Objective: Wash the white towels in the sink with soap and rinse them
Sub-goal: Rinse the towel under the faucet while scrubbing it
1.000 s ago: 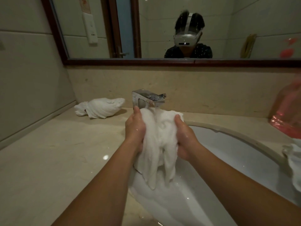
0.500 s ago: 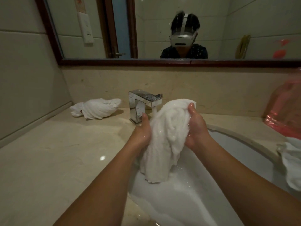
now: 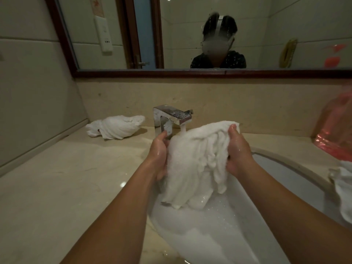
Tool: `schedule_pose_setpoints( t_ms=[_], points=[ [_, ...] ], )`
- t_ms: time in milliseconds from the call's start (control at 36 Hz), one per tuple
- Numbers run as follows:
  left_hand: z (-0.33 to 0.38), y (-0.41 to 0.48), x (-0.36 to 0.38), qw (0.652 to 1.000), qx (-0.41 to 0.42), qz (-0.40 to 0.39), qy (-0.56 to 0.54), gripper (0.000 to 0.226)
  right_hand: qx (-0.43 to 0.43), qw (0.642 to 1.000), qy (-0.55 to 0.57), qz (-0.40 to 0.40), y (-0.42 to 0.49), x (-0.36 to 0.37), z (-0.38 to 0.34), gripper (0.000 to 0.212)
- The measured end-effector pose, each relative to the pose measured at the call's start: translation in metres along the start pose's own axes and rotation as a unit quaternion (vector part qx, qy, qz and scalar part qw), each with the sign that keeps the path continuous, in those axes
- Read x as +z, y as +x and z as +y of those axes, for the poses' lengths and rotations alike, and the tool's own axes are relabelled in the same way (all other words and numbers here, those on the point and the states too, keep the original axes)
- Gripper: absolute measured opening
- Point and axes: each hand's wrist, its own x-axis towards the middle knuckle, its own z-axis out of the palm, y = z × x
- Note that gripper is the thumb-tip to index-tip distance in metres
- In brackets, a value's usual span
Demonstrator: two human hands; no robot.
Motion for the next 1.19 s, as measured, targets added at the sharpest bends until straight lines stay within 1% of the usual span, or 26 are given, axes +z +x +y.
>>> schedule_pose_setpoints(
  t_ms=[28,83,139,222,306,361,444,528,583,639,694,750,833,889,917,944,1000,1083,1139,1194],
  points=[
    [0.000,0.001,0.001,1.000,0.004,0.000,-0.008,0.070,0.000,1.000,-0.018,0.007,0.000,0.000,0.002,0.063],
    [0.002,0.000,0.006,0.999,0.004,0.022,-0.040,0.064,0.006,0.999,-0.047,0.018,-0.002,0.001,0.005,0.054],
    [0.003,-0.002,0.010,0.999,0.002,0.046,-0.019,0.058,0.015,0.998,-0.059,0.013,-0.007,0.005,0.010,0.053],
    [-0.005,-0.001,0.012,0.999,0.007,0.041,0.032,0.058,0.027,0.998,-0.050,-0.012,-0.009,0.008,0.016,0.051],
    [-0.004,-0.002,0.013,0.999,0.013,0.048,0.000,0.056,0.026,0.998,-0.049,-0.033,-0.010,0.010,0.016,0.055],
    [-0.003,0.000,0.012,0.998,0.033,0.047,-0.034,0.052,0.027,0.998,-0.035,-0.049,-0.012,0.011,0.012,0.056],
    [-0.007,0.005,0.010,0.995,0.080,0.052,-0.025,0.053,0.061,0.993,0.017,-0.100,-0.024,0.011,0.003,0.060],
    [-0.010,0.007,0.009,0.994,0.092,0.048,-0.029,0.054,0.052,0.987,0.064,-0.137,-0.033,0.011,-0.007,0.062],
    [-0.009,0.004,0.011,0.995,0.075,0.043,-0.051,0.068,0.050,0.982,0.081,-0.162,-0.032,0.013,-0.011,0.068],
    [-0.009,0.003,0.014,0.998,0.047,0.018,-0.042,0.086,0.050,0.980,0.088,-0.174,-0.034,0.018,-0.012,0.072],
    [-0.013,0.001,0.016,0.999,0.007,-0.036,0.006,0.108,0.058,0.977,0.095,-0.181,-0.036,0.021,-0.009,0.072],
    [-0.017,-0.001,0.015,0.994,-0.001,-0.053,0.092,0.120,0.060,0.978,0.098,-0.176,-0.038,0.022,-0.007,0.072],
    [-0.027,0.020,0.007,0.971,0.060,-0.040,0.228,0.133,0.049,0.983,0.101,-0.143,-0.036,0.021,-0.007,0.068],
    [-0.023,0.016,0.009,0.946,0.098,-0.018,0.310,0.141,0.043,0.986,0.108,-0.117,-0.030,0.019,-0.007,0.067],
    [-0.019,0.009,0.012,0.932,0.120,-0.020,0.340,0.142,0.040,0.987,0.113,-0.104,-0.027,0.017,-0.006,0.067],
    [-0.017,0.002,0.015,0.920,0.142,-0.029,0.364,0.140,0.035,0.988,0.120,-0.091,-0.025,0.017,-0.005,0.067],
    [-0.016,-0.004,0.016,0.903,0.176,-0.037,0.390,0.127,0.028,0.989,0.129,-0.068,-0.021,0.015,-0.004,0.065],
    [-0.018,-0.001,0.013,0.906,0.186,-0.048,0.378,0.104,0.012,0.990,0.137,-0.028,-0.016,0.013,-0.003,0.060],
    [-0.021,-0.003,0.010,0.913,0.168,-0.061,0.366,0.091,0.014,0.989,0.147,-0.012,-0.010,0.010,-0.003,0.059],
    [-0.022,-0.010,0.009,0.919,0.138,-0.084,0.359,0.086,0.021,0.986,0.167,-0.001,-0.005,0.009,-0.002,0.062]
  ],
)
